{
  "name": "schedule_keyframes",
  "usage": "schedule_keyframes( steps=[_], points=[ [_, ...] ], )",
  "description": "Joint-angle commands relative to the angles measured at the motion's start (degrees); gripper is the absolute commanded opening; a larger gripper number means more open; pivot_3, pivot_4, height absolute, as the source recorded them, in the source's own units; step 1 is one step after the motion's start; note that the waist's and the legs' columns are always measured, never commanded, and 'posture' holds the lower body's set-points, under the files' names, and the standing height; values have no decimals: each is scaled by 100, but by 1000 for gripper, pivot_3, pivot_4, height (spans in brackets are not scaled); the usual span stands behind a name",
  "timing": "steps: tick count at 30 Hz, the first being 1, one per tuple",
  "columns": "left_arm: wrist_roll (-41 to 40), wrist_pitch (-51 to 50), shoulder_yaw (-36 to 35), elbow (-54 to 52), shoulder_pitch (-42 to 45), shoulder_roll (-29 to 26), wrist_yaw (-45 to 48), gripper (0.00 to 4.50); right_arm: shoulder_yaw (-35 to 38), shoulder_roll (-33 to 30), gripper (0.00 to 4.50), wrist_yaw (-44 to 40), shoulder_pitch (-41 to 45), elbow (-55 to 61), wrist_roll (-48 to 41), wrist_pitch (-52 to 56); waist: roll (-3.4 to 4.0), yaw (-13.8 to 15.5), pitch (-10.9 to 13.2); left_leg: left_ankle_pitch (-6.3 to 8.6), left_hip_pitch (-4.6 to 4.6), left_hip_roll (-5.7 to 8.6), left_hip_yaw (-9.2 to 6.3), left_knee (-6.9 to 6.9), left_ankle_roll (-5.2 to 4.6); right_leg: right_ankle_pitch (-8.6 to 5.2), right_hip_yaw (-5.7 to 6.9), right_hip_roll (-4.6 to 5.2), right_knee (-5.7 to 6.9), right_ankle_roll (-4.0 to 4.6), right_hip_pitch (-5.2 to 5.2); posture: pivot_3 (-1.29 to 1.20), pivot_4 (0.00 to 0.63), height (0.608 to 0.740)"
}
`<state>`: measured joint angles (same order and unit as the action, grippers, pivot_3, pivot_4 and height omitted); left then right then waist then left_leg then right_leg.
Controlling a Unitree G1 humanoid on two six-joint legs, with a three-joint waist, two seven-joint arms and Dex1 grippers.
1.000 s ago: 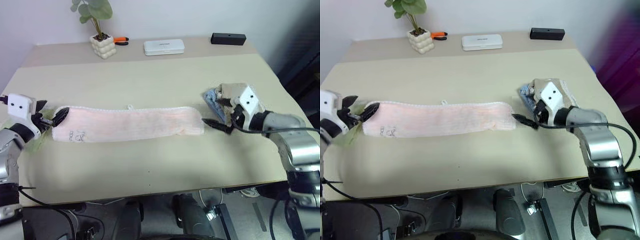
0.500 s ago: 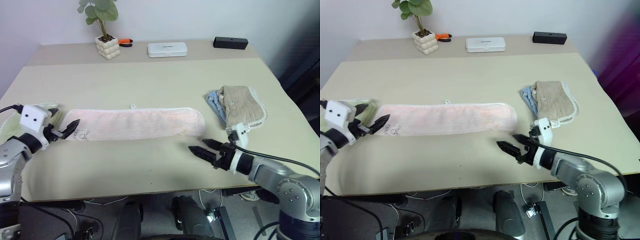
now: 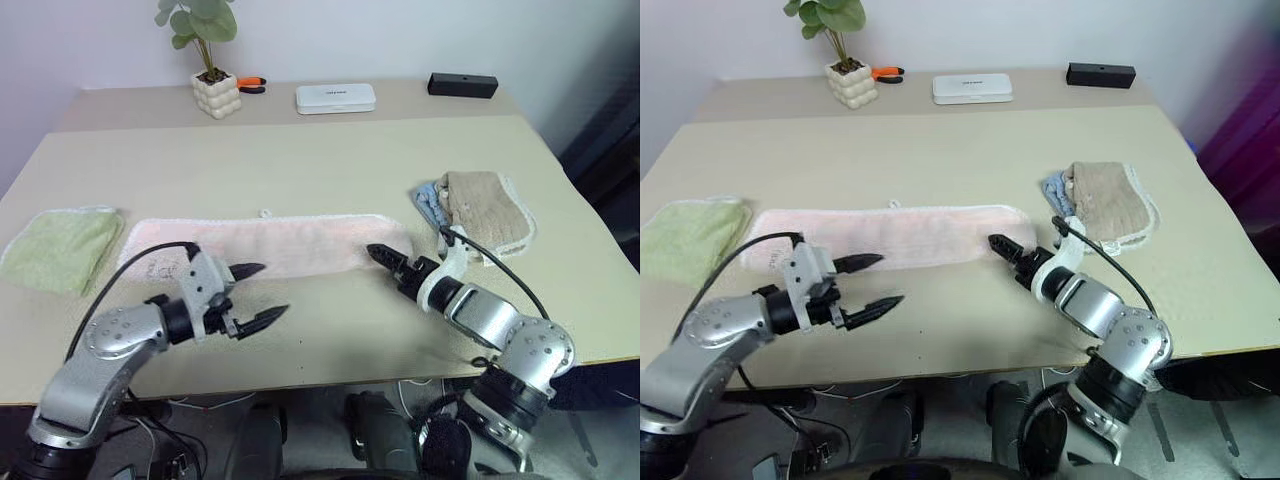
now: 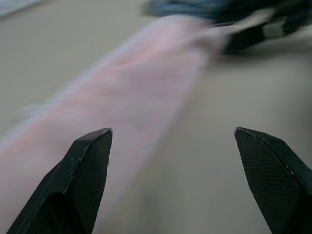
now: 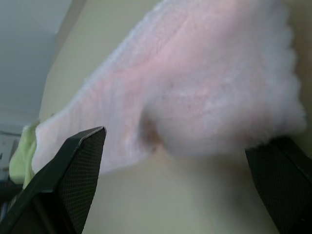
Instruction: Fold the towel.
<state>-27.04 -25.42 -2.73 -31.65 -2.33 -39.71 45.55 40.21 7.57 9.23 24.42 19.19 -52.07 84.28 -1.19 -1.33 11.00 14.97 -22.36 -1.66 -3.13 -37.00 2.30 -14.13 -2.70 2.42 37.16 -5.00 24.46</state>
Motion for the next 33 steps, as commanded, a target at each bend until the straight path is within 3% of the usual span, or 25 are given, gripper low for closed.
schedule_keyframes(
  steps=[1,5,11,17,24,29,33],
  points=[
    [-121,-108,18,-332,-49,2,-40,4113,487,219,4455,585,123,-267,-39,-262,3,13,-6,0,1,0,0,-1,0,0,0,1,-1,0,-2,0,150,737],
    [-122,-165,60,-396,-101,13,-44,4113,372,157,3219,779,131,-316,-204,-403,9,16,-9,0,1,3,1,-4,0,-3,0,5,-6,5,-7,0,150,737],
    [-152,-199,171,-436,-132,-2,2,4113,274,94,94,1100,69,-229,-387,-803,26,-15,0,0,-2,3,1,-1,0,-4,0,3,-7,4,-2,0,150,737],
    [-111,-156,328,-429,-169,55,27,4113,145,-533,36,1109,-144,305,-773,-739,37,-56,4,0,-5,3,-1,2,-1,-6,0,3,-11,3,-2,0,150,737],
    [-105,-112,405,-362,-167,101,75,4113,-912,-2582,36,51,-205,1133,-921,-424,47,-156,10,2,-4,2,-1,5,-3,-9,-1,0,-18,5,-1,0,150,737],
    [-107,-97,157,-170,-220,141,0,4113,-2937,-3766,36,-1065,221,1587,-269,-855,47,-220,9,3,-3,-2,2,10,-5,-11,-7,-7,-18,8,5,0,150,737],
    [-64,-39,-71,-74,-381,96,-36,4113,-4794,-4220,36,-1791,488,1585,770,-1584,45,-212,9,3,-6,-4,-1,11,-6,-13,-3,-8,-21,6,6,0,150,737]
  ],
)
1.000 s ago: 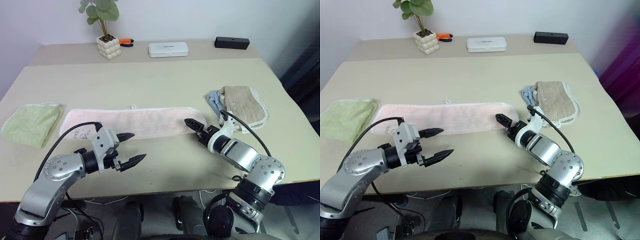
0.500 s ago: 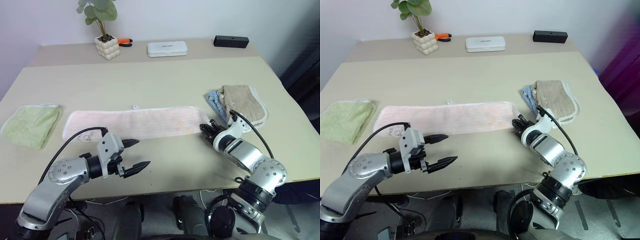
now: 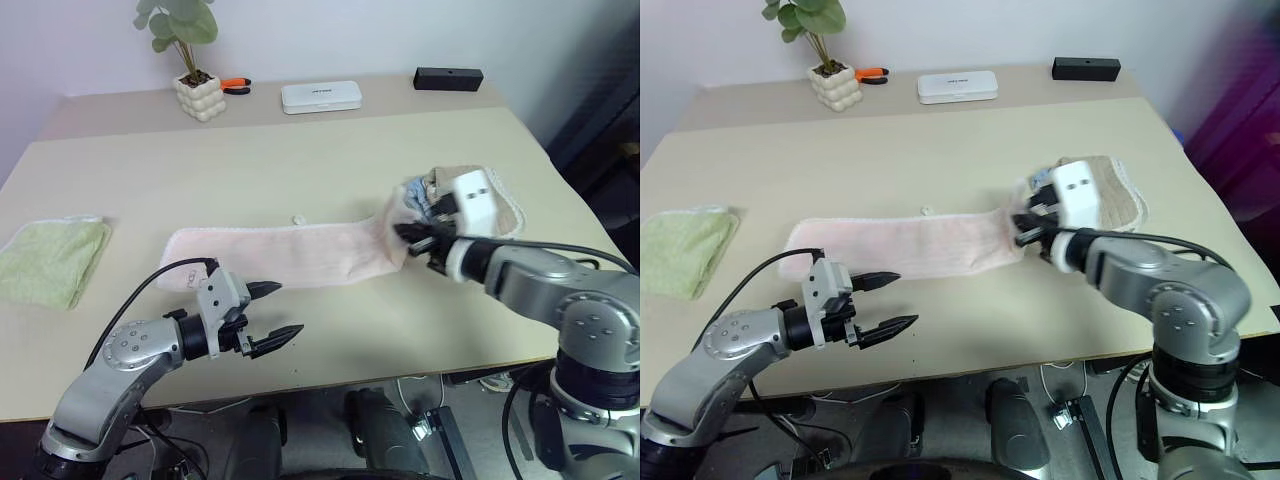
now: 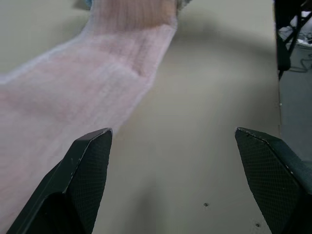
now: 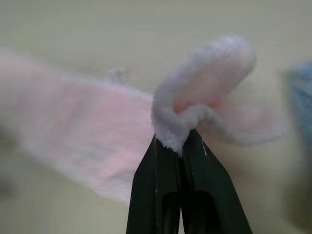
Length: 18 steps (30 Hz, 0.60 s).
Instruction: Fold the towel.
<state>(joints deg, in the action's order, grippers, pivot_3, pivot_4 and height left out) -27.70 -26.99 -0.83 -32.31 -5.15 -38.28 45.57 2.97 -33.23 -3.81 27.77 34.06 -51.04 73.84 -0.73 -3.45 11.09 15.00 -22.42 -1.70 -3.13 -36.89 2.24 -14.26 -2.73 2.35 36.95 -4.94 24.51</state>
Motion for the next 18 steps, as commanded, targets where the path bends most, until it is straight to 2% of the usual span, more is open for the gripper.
schedule_keyframes(
  steps=[1,2,5,8,17,18],
  points=[
    [-1,120,-293,-4,-122,-45,-46,4113,-1311,-174,36,-620,176,52,851,-707,0,3,0,0,-1,0,1,0,0,0,0,1,-1,0,0,0,150,737],
    [12,142,-347,7,-168,-57,-52,4113,-1799,-170,36,-782,274,-80,1213,-983,-1,17,1,0,-3,0,2,-1,0,0,0,3,-3,0,2,0,150,737],
    [48,166,-419,-10,-254,-61,-96,4113,-2482,86,36,-1007,406,-471,1812,-1440,-3,60,1,0,-7,1,3,-5,0,0,0,5,-4,1,3,0,150,737],
    [50,150,-460,-100,-363,-24,-170,4113,-2733,386,36,-1120,482,-817,2204,-1698,-5,90,0,0,-7,2,4,-7,0,0,-1,5,-4,2,4,0,150,737],
    [102,144,-371,-178,-476,49,-302,4113,-2974,686,36,-1628,550,-1276,2996,-2134,-8,100,0,0,-7,3,4,-6,0,0,0,8,-3,2,5,0,150,737],
    [109,144,-366,-158,-456,49,-307,4113,-2878,767,565,-1708,540,-1260,2941,-2136,-8,100,0,0,-7,3,3,-6,0,0,0,7,-3,2,5,0,150,737]
  ],
)
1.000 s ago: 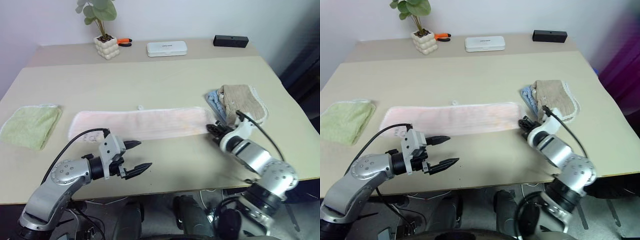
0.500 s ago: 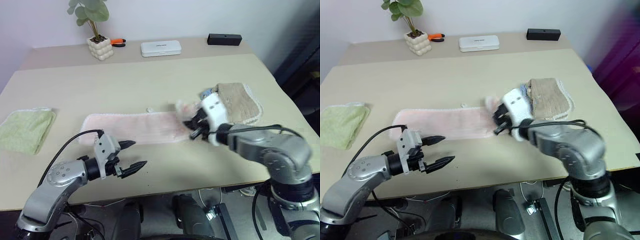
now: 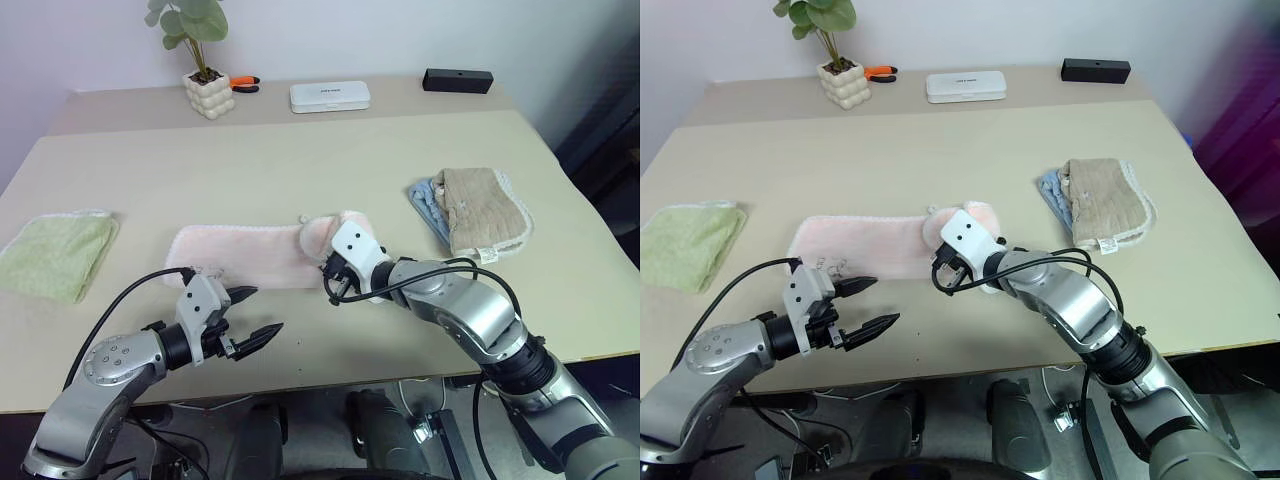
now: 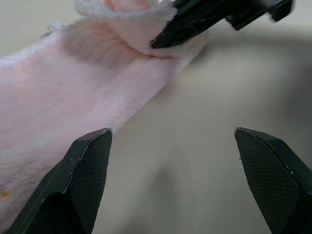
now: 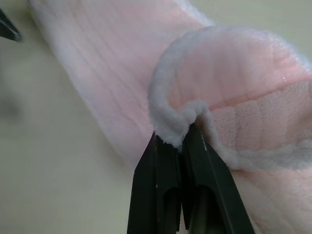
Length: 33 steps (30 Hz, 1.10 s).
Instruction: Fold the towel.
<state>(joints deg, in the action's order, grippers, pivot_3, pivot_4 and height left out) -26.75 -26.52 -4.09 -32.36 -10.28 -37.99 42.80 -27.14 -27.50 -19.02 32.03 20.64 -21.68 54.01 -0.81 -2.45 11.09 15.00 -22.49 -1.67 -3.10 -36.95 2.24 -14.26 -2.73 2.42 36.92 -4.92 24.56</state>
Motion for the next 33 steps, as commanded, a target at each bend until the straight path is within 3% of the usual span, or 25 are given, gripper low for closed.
schedule_keyframes(
  steps=[1,7,14,17,23,29,33],
  points=[
    [12,95,-42,-131,74,16,-28,4113,234,260,846,-268,96,131,-54,-156,0,-1,0,0,0,0,0,0,0,0,0,0,0,0,0,0,150,737],
    [35,98,-60,25,184,-43,33,4113,686,140,3807,-746,-165,656,-143,-406,0,11,0,0,-1,1,0,-1,0,1,0,2,1,-1,0,0,150,737],
    [31,102,-71,84,153,17,-15,4113,2055,101,3807,-1020,-506,934,-897,-241,-1,0,0,0,0,1,-1,0,0,0,1,1,1,-1,-1,0,150,737],
    [18,95,-128,148,124,57,-73,4113,2247,107,2963,-910,-448,221,-536,-664,-1,-5,0,0,1,0,0,1,0,0,1,0,1,-1,-1,0,150,737],
    [43,103,-115,274,172,178,-192,4113,1257,176,44,-1189,-346,-914,623,-1936,0,-9,0,0,3,1,1,2,0,1,0,0,2,-1,-1,0,150,737],
    [133,159,-161,281,-45,321,-384,4113,593,868,44,-1377,-334,-2340,1205,-2669,-5,-13,-3,0,7,0,1,1,0,2,0,0,5,-4,-3,0,150,737],
    [114,189,-347,160,-342,444,-579,4113,628,932,44,-1441,-473,-2422,1385,-2762,-13,-14,-8,0,8,0,0,1,0,2,1,0,7,-4,-4,0,150,737]
  ],
)
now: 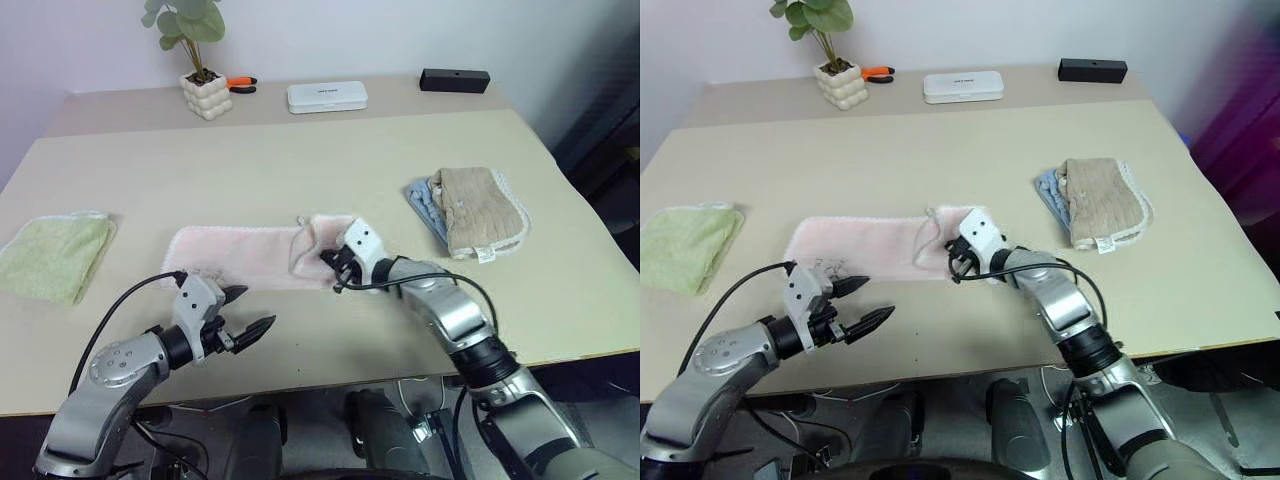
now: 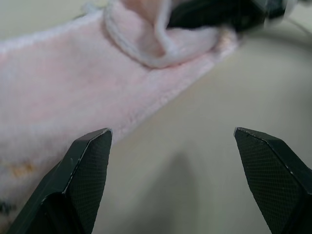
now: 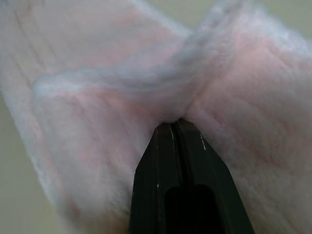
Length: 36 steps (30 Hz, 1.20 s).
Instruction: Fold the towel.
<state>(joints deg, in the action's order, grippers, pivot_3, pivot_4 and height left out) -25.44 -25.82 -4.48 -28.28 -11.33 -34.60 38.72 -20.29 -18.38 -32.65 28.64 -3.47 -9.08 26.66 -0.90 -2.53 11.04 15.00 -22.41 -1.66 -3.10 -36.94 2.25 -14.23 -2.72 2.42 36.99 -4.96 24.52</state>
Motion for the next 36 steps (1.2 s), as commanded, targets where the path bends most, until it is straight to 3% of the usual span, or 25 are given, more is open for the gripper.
schedule_keyframes(
  steps=[1,4,7,9,13,18,24,31,34,36],
  points=[
    [-5,132,-393,-300,-368,170,-277,4113,29,-31,44,-78,-166,112,138,-37,-4,-6,-2,0,3,-1,0,0,0,0,0,0,0,1,-2,0,150,737],
    [175,161,-607,-323,-578,437,-759,4113,385,-221,44,-236,-61,620,23,-187,-1,14,0,0,3,-1,0,1,0,-1,0,1,-1,0,-2,0,150,737],
    [-82,-136,-852,-378,-630,728,-1103,4113,606,-335,1290,-419,67,932,-123,-134,-3,34,0,0,-2,2,-2,-5,1,-1,0,4,-1,1,-3,0,150,737],
    [-734,-587,-1232,-482,-671,1142,-1535,4500,663,-647,2242,-833,293,1360,-163,-246,3,21,4,0,-1,2,-1,-7,0,-1,0,3,-2,2,-4,0,150,737],
    [-1601,-1452,-1650,-522,-576,1613,-2276,4500,620,-899,4360,-1331,525,1857,-289,-343,-2,6,3,0,0,3,-5,-4,0,8,4,5,0,-17,-4,0,150,737],
    [-2856,-2325,-2340,-95,1,2269,-3800,4500,437,-978,4444,-1683,483,2176,-257,-490,-2,35,1,0,5,3,-17,-9,0,9,11,2,3,-17,-15,0,150,737],
    [-4145,-2403,-2849,422,709,2682,-5346,4500,269,-943,4444,-1666,294,2245,-40,-653,2,34,-7,-1,12,6,-18,-10,1,9,11,3,7,-15,-21,0,150,737],
    [-4461,-2102,-2923,946,1288,2701,-6372,4500,166,-887,4444,-1603,176,2313,122,-718,3,29,-9,-3,22,8,-21,-10,5,4,10,2,12,-3,-29,0,150,737],
    [-4461,-1953,-2941,1104,1477,2587,-6397,3595,89,-894,4500,-1562,43,2451,187,-685,5,19,-9,-3,24,8,-21,-7,6,3,10,0,12,-2,-29,0,150,737],
    [-4463,-1855,-2924,1132,1531,2531,-6362,2612,48,-892,4500,-1543,-42,2549,209,-641,4,20,-9,-3,25,8,-22,-6,6,3,10,-1,12,-1,-29,0,150,737]
  ],
)
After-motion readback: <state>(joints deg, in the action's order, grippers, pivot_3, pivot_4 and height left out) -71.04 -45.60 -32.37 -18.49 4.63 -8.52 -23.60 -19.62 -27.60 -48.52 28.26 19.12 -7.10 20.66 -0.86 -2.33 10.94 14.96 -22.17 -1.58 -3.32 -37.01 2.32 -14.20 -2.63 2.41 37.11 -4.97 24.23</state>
